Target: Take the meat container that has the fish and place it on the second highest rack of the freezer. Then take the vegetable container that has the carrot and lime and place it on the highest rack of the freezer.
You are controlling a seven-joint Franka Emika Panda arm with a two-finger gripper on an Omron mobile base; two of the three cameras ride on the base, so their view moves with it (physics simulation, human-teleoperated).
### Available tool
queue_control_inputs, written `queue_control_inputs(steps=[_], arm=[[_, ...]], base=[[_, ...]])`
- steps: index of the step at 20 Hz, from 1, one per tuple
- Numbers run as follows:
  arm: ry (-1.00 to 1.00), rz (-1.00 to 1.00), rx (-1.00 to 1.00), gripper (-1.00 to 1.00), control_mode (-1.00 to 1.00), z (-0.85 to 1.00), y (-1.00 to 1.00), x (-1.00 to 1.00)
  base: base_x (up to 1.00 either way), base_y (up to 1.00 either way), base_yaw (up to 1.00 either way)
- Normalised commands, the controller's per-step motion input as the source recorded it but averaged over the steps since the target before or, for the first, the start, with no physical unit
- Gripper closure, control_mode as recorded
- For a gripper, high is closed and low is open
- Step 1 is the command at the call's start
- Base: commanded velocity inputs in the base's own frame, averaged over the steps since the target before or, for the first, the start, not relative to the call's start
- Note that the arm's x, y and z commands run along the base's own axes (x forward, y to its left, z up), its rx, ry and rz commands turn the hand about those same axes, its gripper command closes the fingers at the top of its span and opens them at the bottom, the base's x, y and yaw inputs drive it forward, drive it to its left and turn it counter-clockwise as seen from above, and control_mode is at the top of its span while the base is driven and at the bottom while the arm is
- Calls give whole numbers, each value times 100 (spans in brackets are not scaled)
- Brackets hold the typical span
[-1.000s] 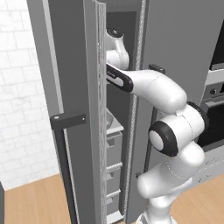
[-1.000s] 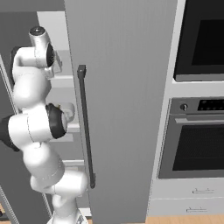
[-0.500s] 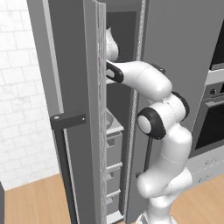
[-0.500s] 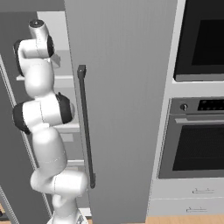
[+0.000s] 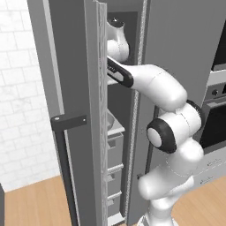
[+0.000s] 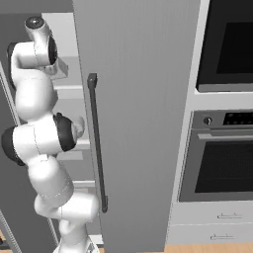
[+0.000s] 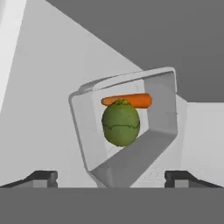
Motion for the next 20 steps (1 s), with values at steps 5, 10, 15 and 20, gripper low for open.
queue_control_inputs(steps=[5,10,15,20], arm=[[-69,0,24,-100,-100,-32,-51,-100],[-48,0,27,-100,-100,20,-55,-100],[-11,0,19,-100,-100,19,-67,-100],[0,-2,11,-100,-100,0,-72,-100]], base=[[0,0,0],[0,0,0],[0,0,0],[0,0,0]])
